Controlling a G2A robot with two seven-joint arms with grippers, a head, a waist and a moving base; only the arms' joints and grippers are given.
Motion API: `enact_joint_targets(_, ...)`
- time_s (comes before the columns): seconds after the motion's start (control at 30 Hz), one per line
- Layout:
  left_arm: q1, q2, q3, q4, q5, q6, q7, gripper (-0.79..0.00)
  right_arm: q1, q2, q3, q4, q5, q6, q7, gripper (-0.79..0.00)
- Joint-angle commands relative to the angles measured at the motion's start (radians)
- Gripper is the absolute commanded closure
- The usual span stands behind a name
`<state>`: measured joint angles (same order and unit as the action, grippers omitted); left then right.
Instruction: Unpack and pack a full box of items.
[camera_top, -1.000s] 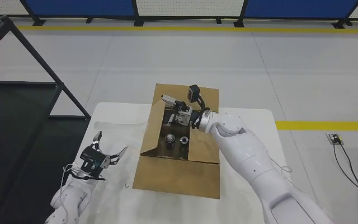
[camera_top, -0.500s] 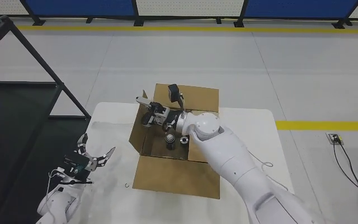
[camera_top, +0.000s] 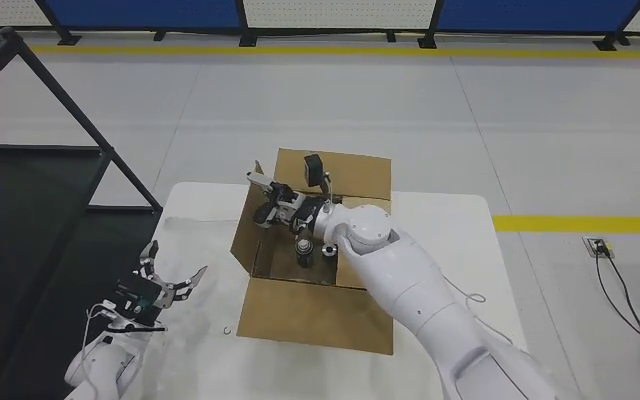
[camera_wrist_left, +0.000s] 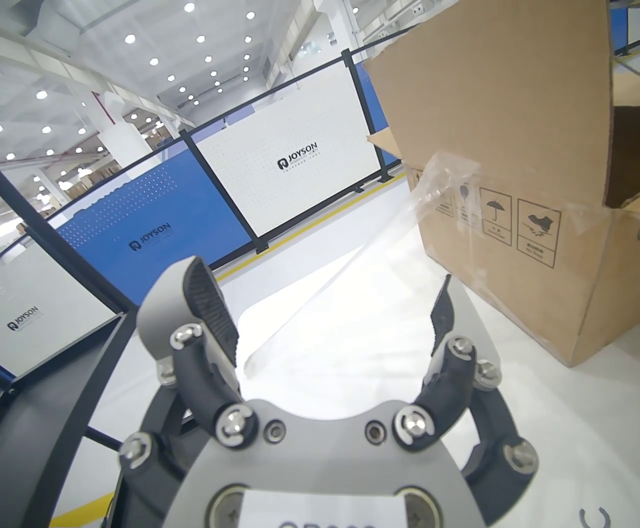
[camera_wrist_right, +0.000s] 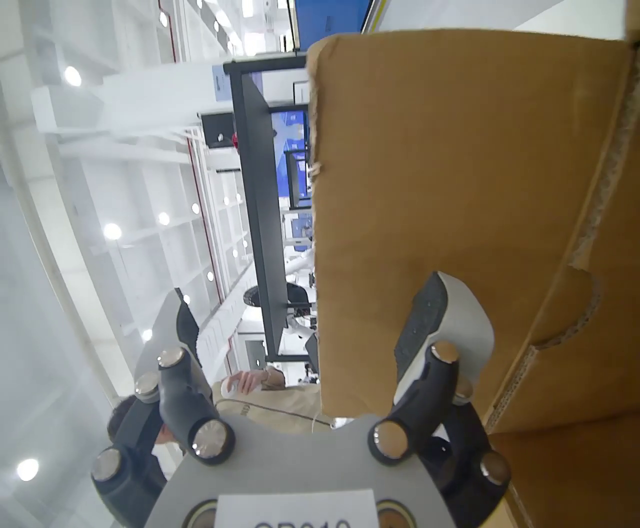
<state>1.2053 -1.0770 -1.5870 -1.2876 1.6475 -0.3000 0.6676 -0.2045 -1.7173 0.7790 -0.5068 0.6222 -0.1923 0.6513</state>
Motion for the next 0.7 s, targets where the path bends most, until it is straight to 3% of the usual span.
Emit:
enact_joint_targets(0.0, 0.008, 0.000, -0.001, -0.023, -0.009, 0.000, -0.014, -0.785, -0.004, -0.005, -0.001, -0.013, -0.009, 0.009, -0.031, -0.785)
enact_joint_targets(0.43, 0.082, 0.012, -0.115, -0.093, -0.200, -0.115, -0.004, -0.785, 0.000, -0.072, -0.024, 0.042, -0.029, -0.070, -0.098, -0.785)
enact_joint_targets(0.67, 0.130, 0.018, -0.140, -0.178, -0.232, -0.186, -0.005, -0.785, 0.018, -0.122, -0.069, 0.109, -0.103, -0.068, -0.166, -0.785)
